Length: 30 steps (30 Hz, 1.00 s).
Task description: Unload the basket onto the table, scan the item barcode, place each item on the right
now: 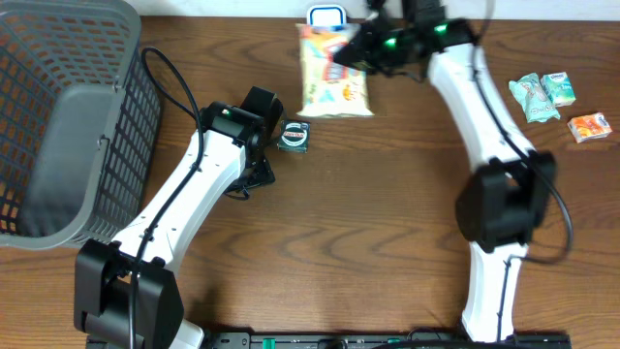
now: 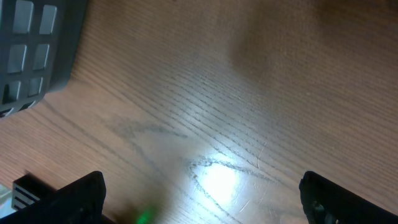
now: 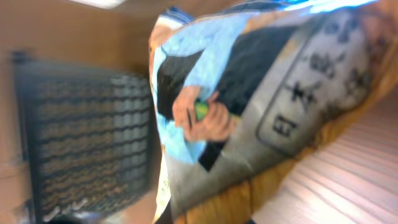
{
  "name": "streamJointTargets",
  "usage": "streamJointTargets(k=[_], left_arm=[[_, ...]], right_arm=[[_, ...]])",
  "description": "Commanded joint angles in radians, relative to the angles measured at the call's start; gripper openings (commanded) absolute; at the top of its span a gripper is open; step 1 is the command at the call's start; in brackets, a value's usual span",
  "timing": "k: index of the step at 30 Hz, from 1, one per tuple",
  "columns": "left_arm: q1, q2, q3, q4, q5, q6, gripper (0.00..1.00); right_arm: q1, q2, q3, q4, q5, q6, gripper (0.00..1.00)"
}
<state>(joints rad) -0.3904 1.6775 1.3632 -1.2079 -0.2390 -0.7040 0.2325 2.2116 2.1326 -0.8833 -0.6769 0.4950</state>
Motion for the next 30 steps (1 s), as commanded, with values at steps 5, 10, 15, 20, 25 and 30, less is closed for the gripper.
streamJointTargets(k=[5,10,15,20,25,30], left_arm=[[0.003,-0.005,-0.006,-0.007,-0.016,-0.009,0.98],[0.003,-0.005,-0.006,-0.007,-0.016,-0.008,0.98],[0.003,-0.005,-0.006,-0.007,-0.016,-0.009,0.98],[0.003,-0.005,-0.006,-0.006,-0.016,-0.008,0.97],[0.003,-0.005,-0.006,-0.007,-0.016,-0.008,0.98],[0.003,-0.005,-0.006,-0.006,-0.016,-0.009,0.98]], right_arm=[[0.059,-0.125,0.007,-0.311,0.861,-0.163,0.01],[0.103,-0.100,-0.009,-0.428,1.144,-0.167,0.01],[0.145,-0.078,-0.084,-0.418,1.330,-0.141,0.01],[0.196,-0.078,-0.241,-0.300,1.393,-0.118,0.01],[0.251,-0.078,-0.365,-0.200,1.391,-0.118,0.04],[0.299,-0.078,-0.381,-0.151,1.339,-0.145,0.33]])
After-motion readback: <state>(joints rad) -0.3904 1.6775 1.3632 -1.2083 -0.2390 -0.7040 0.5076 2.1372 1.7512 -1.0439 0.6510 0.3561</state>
